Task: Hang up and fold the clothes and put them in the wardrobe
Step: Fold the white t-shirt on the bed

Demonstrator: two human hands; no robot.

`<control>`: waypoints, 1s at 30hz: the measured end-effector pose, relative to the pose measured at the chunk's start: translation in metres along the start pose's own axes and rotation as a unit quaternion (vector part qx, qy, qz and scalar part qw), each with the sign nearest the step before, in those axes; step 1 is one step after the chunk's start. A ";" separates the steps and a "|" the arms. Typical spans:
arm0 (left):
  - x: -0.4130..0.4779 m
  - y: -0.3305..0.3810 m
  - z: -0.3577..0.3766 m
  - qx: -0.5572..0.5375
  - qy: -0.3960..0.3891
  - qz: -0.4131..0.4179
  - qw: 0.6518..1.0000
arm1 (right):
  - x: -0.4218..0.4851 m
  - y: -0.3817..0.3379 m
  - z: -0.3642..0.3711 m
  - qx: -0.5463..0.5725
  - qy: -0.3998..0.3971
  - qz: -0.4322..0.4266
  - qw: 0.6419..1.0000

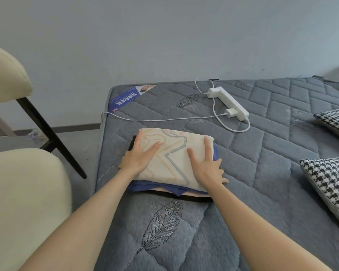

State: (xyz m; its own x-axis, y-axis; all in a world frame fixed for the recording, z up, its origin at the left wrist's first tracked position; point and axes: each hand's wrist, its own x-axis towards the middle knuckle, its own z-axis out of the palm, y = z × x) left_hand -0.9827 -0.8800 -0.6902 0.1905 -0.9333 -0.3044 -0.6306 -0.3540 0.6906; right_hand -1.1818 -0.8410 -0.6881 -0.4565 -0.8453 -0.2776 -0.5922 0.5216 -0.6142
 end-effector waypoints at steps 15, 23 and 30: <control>-0.017 -0.008 -0.011 -0.079 -0.037 0.002 0.996 | 0.001 0.018 -0.014 0.087 -0.063 -0.040 0.993; -0.101 -0.041 -0.020 -0.123 -0.036 -0.020 0.992 | -0.054 0.047 -0.026 0.112 -0.143 -0.021 0.983; -0.196 -0.082 -0.026 -0.153 -0.019 -0.057 0.986 | -0.123 0.082 -0.030 0.109 -0.182 -0.040 0.976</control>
State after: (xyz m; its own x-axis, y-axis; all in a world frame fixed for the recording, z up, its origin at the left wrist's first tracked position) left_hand -0.9489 -0.6696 -0.6707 0.2144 -0.8855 -0.4123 -0.3486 -0.4637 0.8146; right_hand -1.1935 -0.6907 -0.6821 -0.1251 -0.8882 -0.4421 -0.4418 0.4489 -0.7767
